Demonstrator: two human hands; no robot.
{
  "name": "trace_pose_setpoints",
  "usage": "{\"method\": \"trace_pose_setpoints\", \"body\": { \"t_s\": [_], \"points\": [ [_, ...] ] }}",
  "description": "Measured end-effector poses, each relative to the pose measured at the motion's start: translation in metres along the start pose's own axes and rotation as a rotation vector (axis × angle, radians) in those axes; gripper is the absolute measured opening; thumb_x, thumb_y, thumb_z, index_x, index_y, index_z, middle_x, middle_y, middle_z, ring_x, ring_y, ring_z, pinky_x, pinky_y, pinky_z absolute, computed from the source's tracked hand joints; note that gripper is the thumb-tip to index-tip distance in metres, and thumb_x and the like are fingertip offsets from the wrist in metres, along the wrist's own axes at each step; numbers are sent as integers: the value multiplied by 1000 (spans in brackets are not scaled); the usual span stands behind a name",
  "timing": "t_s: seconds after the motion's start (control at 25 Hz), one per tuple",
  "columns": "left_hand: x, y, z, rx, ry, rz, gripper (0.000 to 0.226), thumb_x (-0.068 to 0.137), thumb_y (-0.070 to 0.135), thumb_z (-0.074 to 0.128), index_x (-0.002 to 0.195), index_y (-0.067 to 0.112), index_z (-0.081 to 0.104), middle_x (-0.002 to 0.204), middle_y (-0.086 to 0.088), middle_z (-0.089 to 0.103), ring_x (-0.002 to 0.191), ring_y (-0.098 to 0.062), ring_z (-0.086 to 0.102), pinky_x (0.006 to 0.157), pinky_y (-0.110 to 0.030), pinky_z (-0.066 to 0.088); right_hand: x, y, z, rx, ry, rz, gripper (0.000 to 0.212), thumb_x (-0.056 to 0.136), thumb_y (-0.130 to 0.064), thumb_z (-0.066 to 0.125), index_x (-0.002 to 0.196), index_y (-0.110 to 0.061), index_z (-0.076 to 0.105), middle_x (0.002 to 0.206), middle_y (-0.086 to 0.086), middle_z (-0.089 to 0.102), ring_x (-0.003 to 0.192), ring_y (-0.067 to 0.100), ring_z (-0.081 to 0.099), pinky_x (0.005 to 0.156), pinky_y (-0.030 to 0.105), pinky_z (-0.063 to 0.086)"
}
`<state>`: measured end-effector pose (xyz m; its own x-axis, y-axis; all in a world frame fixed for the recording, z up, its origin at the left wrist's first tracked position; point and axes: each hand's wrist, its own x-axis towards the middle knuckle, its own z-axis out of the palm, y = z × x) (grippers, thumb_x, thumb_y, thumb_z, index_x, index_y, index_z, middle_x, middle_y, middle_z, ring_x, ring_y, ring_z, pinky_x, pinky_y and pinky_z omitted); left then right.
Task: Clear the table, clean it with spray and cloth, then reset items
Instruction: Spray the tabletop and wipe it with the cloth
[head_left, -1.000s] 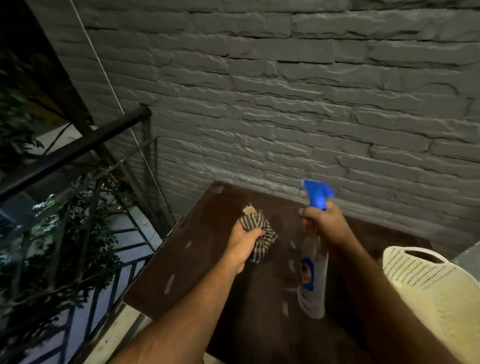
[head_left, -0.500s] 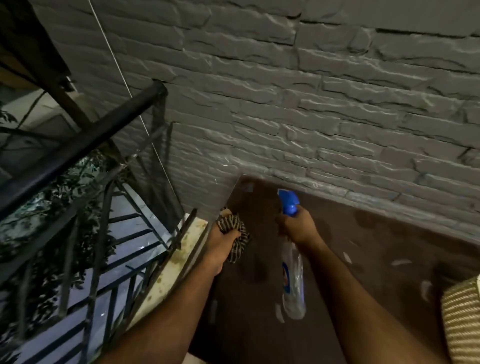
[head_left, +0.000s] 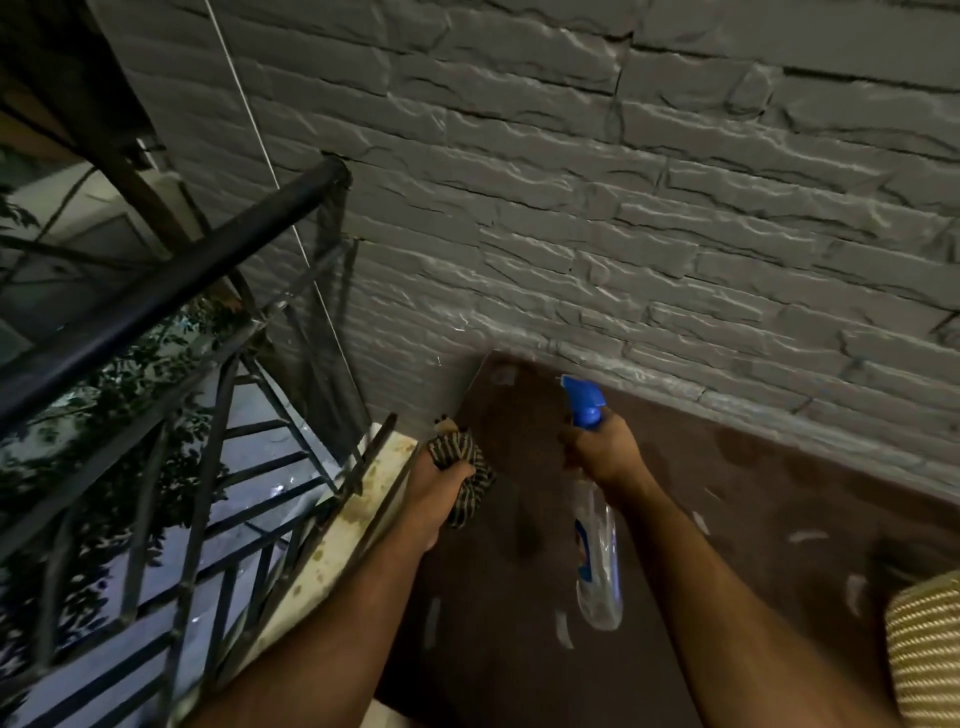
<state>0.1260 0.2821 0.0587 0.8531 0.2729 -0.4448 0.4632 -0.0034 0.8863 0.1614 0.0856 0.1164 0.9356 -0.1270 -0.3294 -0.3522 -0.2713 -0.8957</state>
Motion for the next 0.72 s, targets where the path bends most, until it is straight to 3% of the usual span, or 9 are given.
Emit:
{"method": "trace_pose_setpoints", "body": {
  "t_s": [0.16,0.28,0.52,0.72],
  "points": [
    [-27,1,10,-49,8,19,36,84,5,64,118,15,60,108,-1,67,98,-15,63,86,-29,49,-12,5,-27,41,34,-44,16,86,-5,62,92,-17,54,76,8,59,63,21,57,56,31,51],
    [-51,-2,18,-58,37,29,40,84,7,65,123,15,58,111,-3,67,102,-18,62,95,-38,49,-23,17,-56,67,81,-23,14,85,-5,63,91,-16,55,74,8,59,61,21,57,56,33,51],
    [-113,-13,34,-89,104,87,40,82,5,66,119,15,59,113,-4,67,103,-20,63,97,-38,48,-52,42,-107,21,183,-38,10,80,-9,65,86,-12,57,70,10,61,57,24,58,55,35,52],
    [-165,-25,37,-160,144,119,34,85,-1,62,111,20,57,103,-2,65,87,-12,62,70,-18,46,-82,54,-122,-29,140,-101,10,72,-14,63,76,-9,55,58,10,58,48,24,54,53,35,46]
  ]
}}
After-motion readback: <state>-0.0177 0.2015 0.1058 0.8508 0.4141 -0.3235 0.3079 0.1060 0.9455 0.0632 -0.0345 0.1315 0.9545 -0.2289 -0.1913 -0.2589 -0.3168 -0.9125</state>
